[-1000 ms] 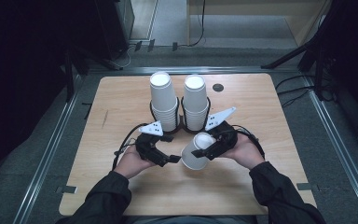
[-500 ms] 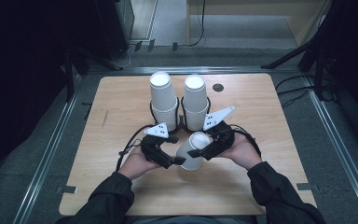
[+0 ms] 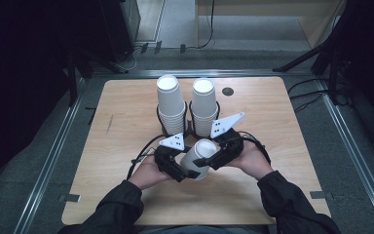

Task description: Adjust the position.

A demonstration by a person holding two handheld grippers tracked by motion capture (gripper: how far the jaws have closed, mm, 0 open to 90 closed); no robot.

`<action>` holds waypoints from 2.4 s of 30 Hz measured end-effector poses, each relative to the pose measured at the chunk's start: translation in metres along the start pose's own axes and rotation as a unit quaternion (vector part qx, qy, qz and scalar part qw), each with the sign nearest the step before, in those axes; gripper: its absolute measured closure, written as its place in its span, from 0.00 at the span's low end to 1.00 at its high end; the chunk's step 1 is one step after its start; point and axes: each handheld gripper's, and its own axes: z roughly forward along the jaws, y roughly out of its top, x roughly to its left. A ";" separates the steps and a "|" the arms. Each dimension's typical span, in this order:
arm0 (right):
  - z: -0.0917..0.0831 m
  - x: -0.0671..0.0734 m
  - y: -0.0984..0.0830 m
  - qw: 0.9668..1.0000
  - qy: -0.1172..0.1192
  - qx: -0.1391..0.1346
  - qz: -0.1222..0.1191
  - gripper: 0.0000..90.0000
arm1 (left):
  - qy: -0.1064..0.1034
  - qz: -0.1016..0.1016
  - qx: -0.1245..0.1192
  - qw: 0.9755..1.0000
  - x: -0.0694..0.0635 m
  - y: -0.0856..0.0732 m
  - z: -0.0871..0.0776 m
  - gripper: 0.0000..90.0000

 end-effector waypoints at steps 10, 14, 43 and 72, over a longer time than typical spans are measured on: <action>-0.001 0.006 0.003 1.000 0.003 -0.004 -0.009 0.28 | -0.006 0.008 0.004 1.000 -0.002 0.001 0.005 0.07; -0.004 0.007 0.004 1.000 0.001 -0.012 -0.011 0.28 | -0.007 0.015 0.009 1.000 -0.003 0.000 0.007 0.08; -0.006 -0.003 -0.009 0.999 -0.021 0.003 0.043 0.15 | 0.034 0.036 0.064 0.997 0.006 0.006 -0.029 0.22; 0.007 -0.009 -0.035 0.998 -0.027 0.049 0.035 0.18 | 0.040 0.050 0.196 0.979 0.016 0.008 -0.016 0.22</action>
